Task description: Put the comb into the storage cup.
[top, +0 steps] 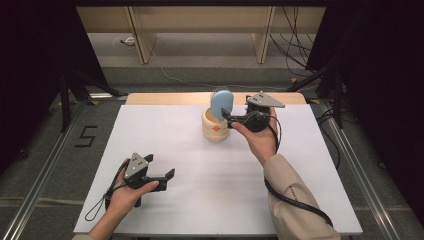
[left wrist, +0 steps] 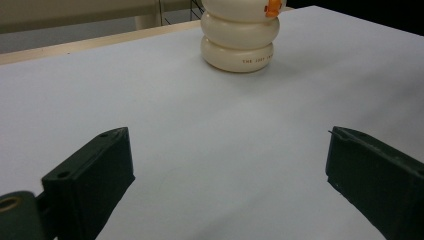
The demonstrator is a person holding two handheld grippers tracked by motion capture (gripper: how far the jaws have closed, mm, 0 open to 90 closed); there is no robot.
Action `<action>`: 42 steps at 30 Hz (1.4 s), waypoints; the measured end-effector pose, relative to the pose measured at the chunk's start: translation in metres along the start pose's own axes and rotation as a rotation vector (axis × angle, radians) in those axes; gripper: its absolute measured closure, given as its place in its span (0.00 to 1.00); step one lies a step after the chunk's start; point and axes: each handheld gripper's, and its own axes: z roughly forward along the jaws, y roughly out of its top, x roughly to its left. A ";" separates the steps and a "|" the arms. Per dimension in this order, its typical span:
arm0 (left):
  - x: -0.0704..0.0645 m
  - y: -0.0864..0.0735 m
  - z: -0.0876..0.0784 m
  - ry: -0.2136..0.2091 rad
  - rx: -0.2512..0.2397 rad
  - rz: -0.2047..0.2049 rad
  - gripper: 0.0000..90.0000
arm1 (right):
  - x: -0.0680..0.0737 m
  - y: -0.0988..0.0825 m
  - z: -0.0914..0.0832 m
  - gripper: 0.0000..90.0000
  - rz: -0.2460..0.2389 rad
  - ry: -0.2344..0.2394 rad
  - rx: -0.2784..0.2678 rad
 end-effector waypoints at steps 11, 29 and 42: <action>0.000 0.000 0.000 0.006 -0.002 0.003 0.05 | -0.011 -0.017 -0.021 0.00 0.015 -0.002 0.033; 0.000 0.001 0.000 0.014 -0.008 0.003 0.05 | -0.020 -0.038 -0.049 0.00 0.030 -0.009 0.071; 0.000 0.001 -0.001 0.018 -0.008 0.005 0.05 | -0.023 -0.050 -0.068 0.00 0.041 -0.013 0.096</action>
